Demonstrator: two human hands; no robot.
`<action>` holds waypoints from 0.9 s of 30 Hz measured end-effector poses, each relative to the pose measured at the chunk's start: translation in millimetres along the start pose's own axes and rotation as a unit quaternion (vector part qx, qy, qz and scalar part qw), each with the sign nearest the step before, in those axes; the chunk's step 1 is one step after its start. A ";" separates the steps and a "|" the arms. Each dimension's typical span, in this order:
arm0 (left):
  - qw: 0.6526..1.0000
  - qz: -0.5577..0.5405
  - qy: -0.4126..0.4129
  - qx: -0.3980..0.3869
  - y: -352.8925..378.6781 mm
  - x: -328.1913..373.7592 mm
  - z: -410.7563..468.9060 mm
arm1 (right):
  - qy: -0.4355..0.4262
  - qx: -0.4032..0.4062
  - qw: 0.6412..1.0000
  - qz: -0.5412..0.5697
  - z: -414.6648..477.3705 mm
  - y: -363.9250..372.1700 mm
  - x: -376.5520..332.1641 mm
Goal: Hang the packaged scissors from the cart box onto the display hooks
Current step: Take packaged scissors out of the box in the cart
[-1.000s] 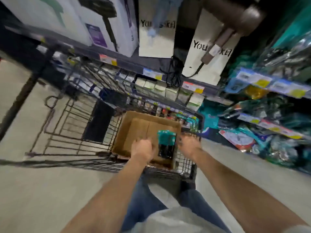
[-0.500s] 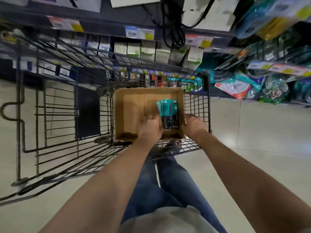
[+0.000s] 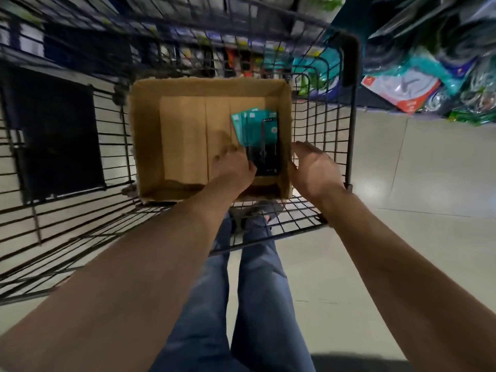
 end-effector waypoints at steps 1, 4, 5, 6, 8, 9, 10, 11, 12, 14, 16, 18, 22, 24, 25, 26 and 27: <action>1.000 -0.021 -0.016 -0.003 11.3 1.7 7.9 | -0.006 0.008 1.000 0.002 0.8 3.6 3.2; 0.993 -0.097 -0.064 0.024 36.3 8.6 24.6 | -0.017 0.031 0.999 0.032 2.3 8.5 6.0; 0.991 -0.104 -0.078 0.029 41.6 10.5 28.2 | -0.024 0.032 0.998 0.040 2.5 12.1 5.3; 0.990 -0.102 -0.089 0.034 47.0 11.7 32.2 | -0.029 0.031 0.998 0.047 2.4 14.9 4.6; 0.988 -0.105 -0.099 0.048 54.3 14.0 37.5 | -0.037 0.033 0.997 0.057 2.0 17.4 4.5; 0.986 -0.119 -0.105 0.050 57.3 14.7 39.9 | -0.039 0.037 0.997 0.060 2.4 18.3 5.7; 0.981 -0.150 -0.112 0.046 60.9 14.7 42.5 | -0.041 0.042 0.996 0.064 2.8 18.7 6.9; 0.974 -0.189 -0.119 0.041 64.4 14.2 45.1 | -0.038 0.047 0.996 0.069 2.9 19.2 8.1; 0.964 -0.230 -0.127 0.035 66.6 13.3 46.5 | -0.035 0.054 0.995 0.078 2.7 18.8 8.6; 0.947 -0.290 -0.136 0.036 70.9 10.7 48.7 | -0.033 0.067 0.992 0.098 1.9 18.6 8.7; 0.939 -0.310 -0.142 0.044 70.8 8.7 48.5 | -0.032 0.070 0.991 0.111 0.5 17.9 7.1; 0.939 -0.312 -0.137 0.042 69.9 7.6 49.4 | -0.031 0.073 0.990 0.118 -0.6 17.6 5.6; 0.934 -0.336 -0.118 0.002 62.4 0.8 48.1 | -0.025 0.079 0.990 0.116 -0.6 18.7 0.8; 0.919 -0.374 -0.122 -0.026 57.6 -6.5 45.7 | -0.024 0.075 0.990 0.117 -1.4 18.3 -5.1; 0.906 -0.400 -0.133 -0.037 54.8 -10.0 43.4 | -0.024 0.069 0.990 0.116 -1.4 18.2 -8.6; 0.895 -0.418 -0.149 -0.042 52.3 -14.3 40.5 | -0.023 0.062 0.991 0.114 -1.5 18.5 -12.2; 0.887 -0.430 -0.161 -0.039 49.6 -18.8 37.2 | -0.024 0.056 0.992 0.112 -1.6 18.7 -15.6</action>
Point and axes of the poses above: each hand's wrist, its own z-axis towards the middle knuckle, its own y-axis out of the palm, x = y × z, the point moved 2 cm from there along z, towards the middle knuckle, and after that the axes turned 3 degrees about x, right-handed, at the moved point
